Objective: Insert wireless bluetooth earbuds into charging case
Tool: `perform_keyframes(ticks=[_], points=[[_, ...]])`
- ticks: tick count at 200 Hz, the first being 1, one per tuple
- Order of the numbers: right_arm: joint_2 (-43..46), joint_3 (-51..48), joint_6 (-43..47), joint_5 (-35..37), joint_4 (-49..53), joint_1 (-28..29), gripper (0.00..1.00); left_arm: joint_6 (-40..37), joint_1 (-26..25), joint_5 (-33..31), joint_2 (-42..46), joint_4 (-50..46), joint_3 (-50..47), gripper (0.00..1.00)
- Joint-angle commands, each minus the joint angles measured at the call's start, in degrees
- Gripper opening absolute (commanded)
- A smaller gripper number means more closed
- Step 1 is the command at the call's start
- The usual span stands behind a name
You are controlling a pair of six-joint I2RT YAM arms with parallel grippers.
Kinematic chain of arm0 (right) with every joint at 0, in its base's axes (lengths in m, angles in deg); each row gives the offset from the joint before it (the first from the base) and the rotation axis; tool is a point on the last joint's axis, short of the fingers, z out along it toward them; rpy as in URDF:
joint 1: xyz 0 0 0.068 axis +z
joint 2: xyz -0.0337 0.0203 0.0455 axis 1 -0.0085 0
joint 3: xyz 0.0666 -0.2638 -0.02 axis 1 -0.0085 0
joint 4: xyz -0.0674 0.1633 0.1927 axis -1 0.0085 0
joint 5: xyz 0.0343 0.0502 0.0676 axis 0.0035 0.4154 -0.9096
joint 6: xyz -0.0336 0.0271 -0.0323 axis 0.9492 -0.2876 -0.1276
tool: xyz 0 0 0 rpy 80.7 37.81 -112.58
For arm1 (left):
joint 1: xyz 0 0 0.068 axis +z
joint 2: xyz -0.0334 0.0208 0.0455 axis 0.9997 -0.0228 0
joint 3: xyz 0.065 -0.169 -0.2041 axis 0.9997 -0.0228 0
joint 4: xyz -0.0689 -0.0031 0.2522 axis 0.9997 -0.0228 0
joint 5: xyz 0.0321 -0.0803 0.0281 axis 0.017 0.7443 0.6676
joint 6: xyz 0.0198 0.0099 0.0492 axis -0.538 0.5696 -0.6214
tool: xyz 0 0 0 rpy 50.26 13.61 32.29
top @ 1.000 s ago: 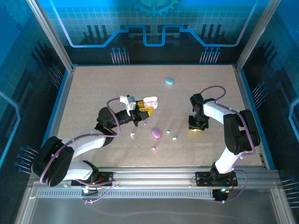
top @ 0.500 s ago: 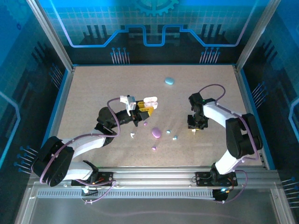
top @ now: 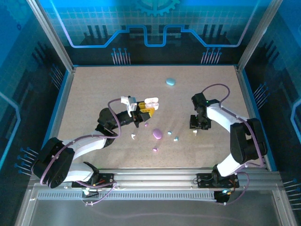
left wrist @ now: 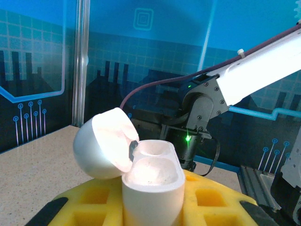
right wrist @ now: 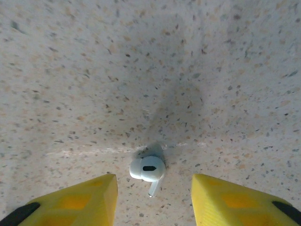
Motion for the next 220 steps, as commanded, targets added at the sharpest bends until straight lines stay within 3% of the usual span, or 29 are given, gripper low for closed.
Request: perform_keyframes(ticks=[1, 108, 220], points=[[-1.54, -0.58, -0.63, -1.36, -0.35, -0.68, 0.48, -0.29, -0.26, -0.13, -0.17, 1.61, 0.78, 0.17], [-6.21, 0.06, 0.13, -3.32, 0.05, -1.14, 0.38, -0.30, -0.25, -0.02, -0.52, 1.46, 1.13, 0.18], [-4.51, -0.56, 0.27, -2.73, -1.49, -2.31, 0.37, -0.04, -0.26, 0.00, -0.70, 1.78, 0.96, 0.18]])
